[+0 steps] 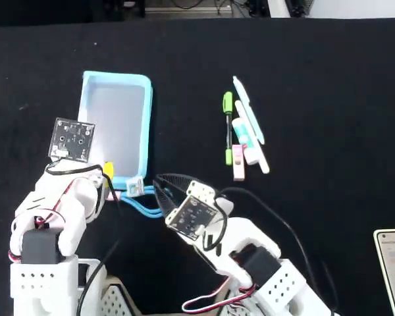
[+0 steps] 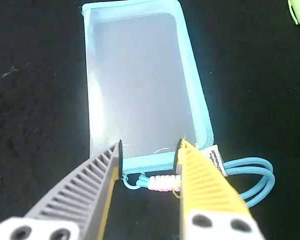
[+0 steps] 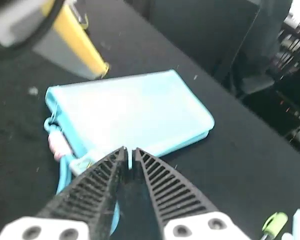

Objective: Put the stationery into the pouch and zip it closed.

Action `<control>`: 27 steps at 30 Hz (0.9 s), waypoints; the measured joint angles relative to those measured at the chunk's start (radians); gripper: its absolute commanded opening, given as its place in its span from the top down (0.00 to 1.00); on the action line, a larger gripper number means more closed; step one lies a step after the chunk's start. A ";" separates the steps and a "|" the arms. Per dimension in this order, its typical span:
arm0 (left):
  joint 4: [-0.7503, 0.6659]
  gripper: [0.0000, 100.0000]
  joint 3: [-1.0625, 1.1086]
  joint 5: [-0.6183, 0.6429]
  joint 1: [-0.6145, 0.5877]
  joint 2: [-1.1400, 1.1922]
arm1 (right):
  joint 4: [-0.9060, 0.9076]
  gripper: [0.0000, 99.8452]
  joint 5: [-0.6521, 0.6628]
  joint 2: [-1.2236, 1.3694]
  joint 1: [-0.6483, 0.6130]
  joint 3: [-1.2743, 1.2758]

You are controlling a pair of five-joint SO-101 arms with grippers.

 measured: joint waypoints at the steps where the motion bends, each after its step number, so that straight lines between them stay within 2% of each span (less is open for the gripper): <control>1: 0.000 0.81 0.000 0.000 0.000 0.000 | 0.021 0.94 0.000 0.000 0.000 0.000; 4: 0.005 0.81 0.000 0.000 -0.015 0.000 | 0.117 0.87 0.000 0.000 -0.064 0.000; 11: 0.006 0.81 0.037 0.000 -0.233 0.000 | 0.292 0.91 0.000 0.034 -0.127 -0.046; 16: -0.038 0.81 0.097 0.000 -0.322 0.000 | 0.299 0.91 0.000 0.269 -0.127 -0.187; 25: -0.132 0.81 0.216 0.000 -0.334 0.000 | 0.275 0.91 0.000 0.853 -0.126 -0.465; 27: -0.160 0.81 0.249 0.000 -0.334 0.000 | 0.242 0.87 0.000 0.939 -0.114 -0.486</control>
